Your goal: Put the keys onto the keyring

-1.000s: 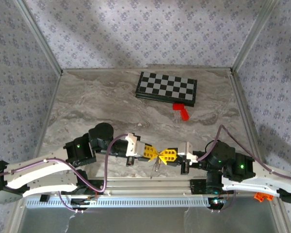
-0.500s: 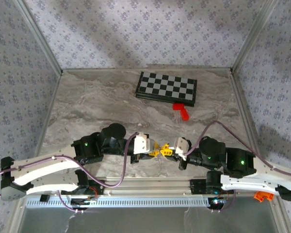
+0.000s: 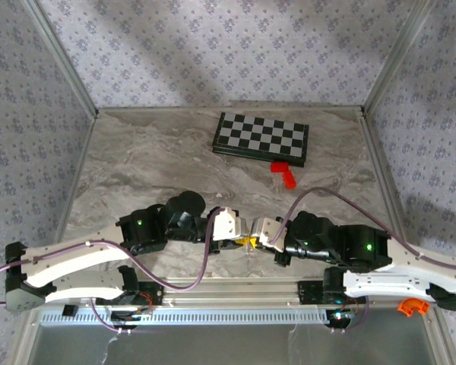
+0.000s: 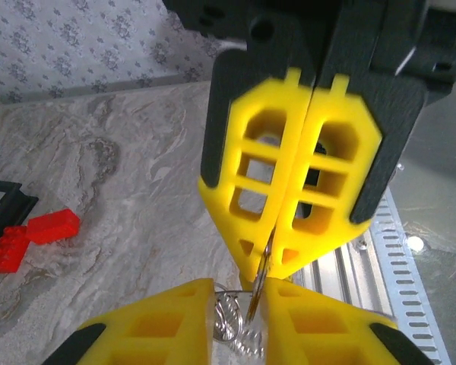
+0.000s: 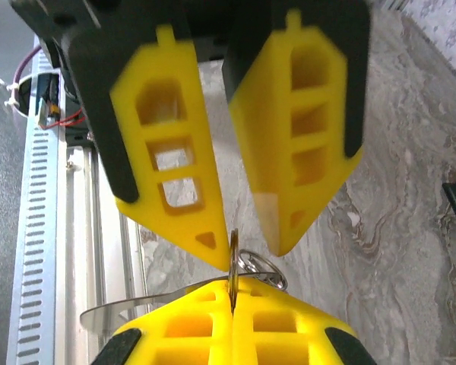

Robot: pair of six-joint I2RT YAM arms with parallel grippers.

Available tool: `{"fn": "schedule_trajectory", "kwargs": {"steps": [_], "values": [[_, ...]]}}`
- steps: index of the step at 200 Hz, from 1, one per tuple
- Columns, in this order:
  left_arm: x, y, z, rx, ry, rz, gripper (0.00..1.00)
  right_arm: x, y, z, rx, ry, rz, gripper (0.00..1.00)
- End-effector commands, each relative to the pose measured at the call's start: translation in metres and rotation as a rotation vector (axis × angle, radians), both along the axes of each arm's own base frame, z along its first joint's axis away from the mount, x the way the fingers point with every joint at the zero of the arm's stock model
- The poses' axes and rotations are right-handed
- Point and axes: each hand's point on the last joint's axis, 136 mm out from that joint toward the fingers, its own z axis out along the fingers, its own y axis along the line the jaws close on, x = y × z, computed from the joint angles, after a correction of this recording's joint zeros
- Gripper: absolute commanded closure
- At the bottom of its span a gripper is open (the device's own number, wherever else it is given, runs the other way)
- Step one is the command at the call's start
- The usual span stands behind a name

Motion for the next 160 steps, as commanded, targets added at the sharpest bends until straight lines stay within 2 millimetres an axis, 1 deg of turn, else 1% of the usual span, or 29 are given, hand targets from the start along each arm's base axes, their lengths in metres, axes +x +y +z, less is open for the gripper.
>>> {"fn": "schedule_trajectory", "kwargs": {"steps": [1,31,80,87,103,112,120,146,150,154,160], "values": [[-0.003,-0.001,0.025,-0.046,-0.03,-0.016,0.77,0.002,-0.004,0.01,0.004,-0.006,-0.016,1.0],[-0.003,-0.002,0.023,-0.04,-0.028,-0.018,0.77,0.0,0.0,0.015,0.034,-0.01,0.005,1.0],[-0.009,-0.009,0.007,0.023,-0.041,-0.032,0.78,-0.005,0.004,0.019,0.061,0.005,0.028,1.0],[-0.009,-0.009,0.005,0.028,-0.042,-0.032,0.8,-0.005,0.005,0.019,0.066,0.006,0.031,1.0],[-0.01,-0.009,0.007,0.021,-0.045,-0.035,0.91,-0.005,0.006,0.018,0.062,0.008,0.033,1.0],[-0.01,-0.008,0.009,0.016,-0.047,-0.034,0.95,-0.005,0.006,0.017,0.058,0.009,0.031,1.0],[-0.011,-0.007,0.01,0.012,-0.049,-0.034,0.96,-0.005,0.006,0.018,0.061,0.007,0.033,1.0],[-0.01,-0.004,0.012,0.001,-0.057,-0.027,0.96,-0.006,0.005,0.021,0.075,0.007,0.037,1.0],[-0.01,-0.004,0.012,0.002,-0.057,-0.025,0.97,-0.007,0.005,0.021,0.08,0.007,0.041,1.0],[-0.01,-0.004,0.013,-0.001,-0.058,-0.027,1.0,-0.008,0.004,0.022,0.086,0.009,0.043,1.0],[-0.01,-0.004,0.013,-0.003,-0.059,-0.024,1.0,-0.008,0.004,0.023,0.096,0.009,0.046,1.0]]}}
